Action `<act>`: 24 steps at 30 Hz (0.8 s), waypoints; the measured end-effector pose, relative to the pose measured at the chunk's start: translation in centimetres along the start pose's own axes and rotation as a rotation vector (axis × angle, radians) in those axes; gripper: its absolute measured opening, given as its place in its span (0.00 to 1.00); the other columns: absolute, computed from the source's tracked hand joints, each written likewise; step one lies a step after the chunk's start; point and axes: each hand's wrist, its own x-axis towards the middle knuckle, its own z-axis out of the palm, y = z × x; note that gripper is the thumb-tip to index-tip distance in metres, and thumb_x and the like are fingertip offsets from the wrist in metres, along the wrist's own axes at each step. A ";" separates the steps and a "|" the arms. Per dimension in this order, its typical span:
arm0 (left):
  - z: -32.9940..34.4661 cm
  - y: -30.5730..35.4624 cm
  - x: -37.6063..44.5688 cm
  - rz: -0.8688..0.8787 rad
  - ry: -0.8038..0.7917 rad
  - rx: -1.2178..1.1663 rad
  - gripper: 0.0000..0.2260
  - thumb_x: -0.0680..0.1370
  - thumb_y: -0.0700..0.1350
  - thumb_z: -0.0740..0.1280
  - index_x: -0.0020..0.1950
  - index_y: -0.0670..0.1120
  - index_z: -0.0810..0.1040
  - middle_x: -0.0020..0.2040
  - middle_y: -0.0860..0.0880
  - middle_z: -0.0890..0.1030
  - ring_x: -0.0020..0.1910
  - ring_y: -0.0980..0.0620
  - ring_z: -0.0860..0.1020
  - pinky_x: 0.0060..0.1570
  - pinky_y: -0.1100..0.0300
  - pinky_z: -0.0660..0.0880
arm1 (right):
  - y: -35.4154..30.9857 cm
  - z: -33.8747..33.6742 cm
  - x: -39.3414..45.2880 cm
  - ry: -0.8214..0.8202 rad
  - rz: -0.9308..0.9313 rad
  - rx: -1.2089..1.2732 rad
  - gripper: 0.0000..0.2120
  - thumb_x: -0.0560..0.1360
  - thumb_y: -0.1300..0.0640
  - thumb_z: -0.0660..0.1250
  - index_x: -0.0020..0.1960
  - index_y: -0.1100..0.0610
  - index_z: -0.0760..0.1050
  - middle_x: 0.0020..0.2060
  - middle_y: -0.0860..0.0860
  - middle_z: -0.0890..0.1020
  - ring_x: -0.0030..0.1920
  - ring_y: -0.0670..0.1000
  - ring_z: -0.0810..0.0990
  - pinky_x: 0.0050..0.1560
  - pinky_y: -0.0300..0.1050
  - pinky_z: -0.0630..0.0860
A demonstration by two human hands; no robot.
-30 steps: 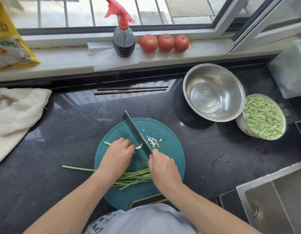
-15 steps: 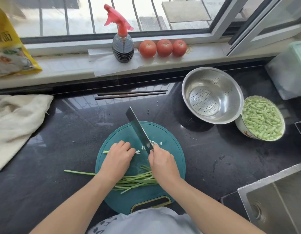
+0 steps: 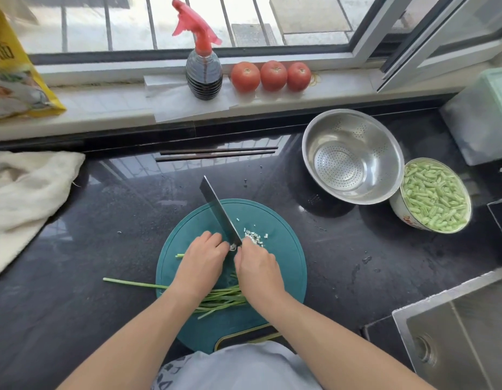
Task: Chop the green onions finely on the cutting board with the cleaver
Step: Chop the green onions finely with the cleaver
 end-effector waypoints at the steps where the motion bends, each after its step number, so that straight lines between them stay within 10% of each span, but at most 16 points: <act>1: 0.0 0.0 -0.1 -0.002 0.002 -0.010 0.13 0.66 0.32 0.77 0.36 0.45 0.76 0.36 0.48 0.73 0.36 0.47 0.70 0.34 0.52 0.70 | -0.2 -0.1 0.6 0.007 -0.006 0.006 0.10 0.84 0.51 0.52 0.46 0.53 0.64 0.44 0.55 0.80 0.44 0.62 0.78 0.40 0.52 0.69; 9: 0.1 -0.3 -0.8 -0.046 0.061 -0.079 0.04 0.77 0.40 0.72 0.51 0.45 0.83 0.43 0.49 0.78 0.43 0.47 0.73 0.41 0.50 0.75 | 2.5 -1.1 -1.3 0.023 -0.011 0.038 0.11 0.83 0.52 0.53 0.44 0.53 0.65 0.35 0.49 0.75 0.36 0.58 0.73 0.36 0.52 0.66; 24: 0.1 -0.9 -1.1 -0.076 0.017 -0.017 0.10 0.67 0.32 0.76 0.36 0.44 0.78 0.35 0.48 0.74 0.37 0.47 0.71 0.33 0.52 0.71 | -0.5 -0.4 0.7 0.017 0.002 -0.010 0.10 0.84 0.52 0.52 0.45 0.54 0.64 0.43 0.55 0.80 0.43 0.62 0.78 0.39 0.52 0.68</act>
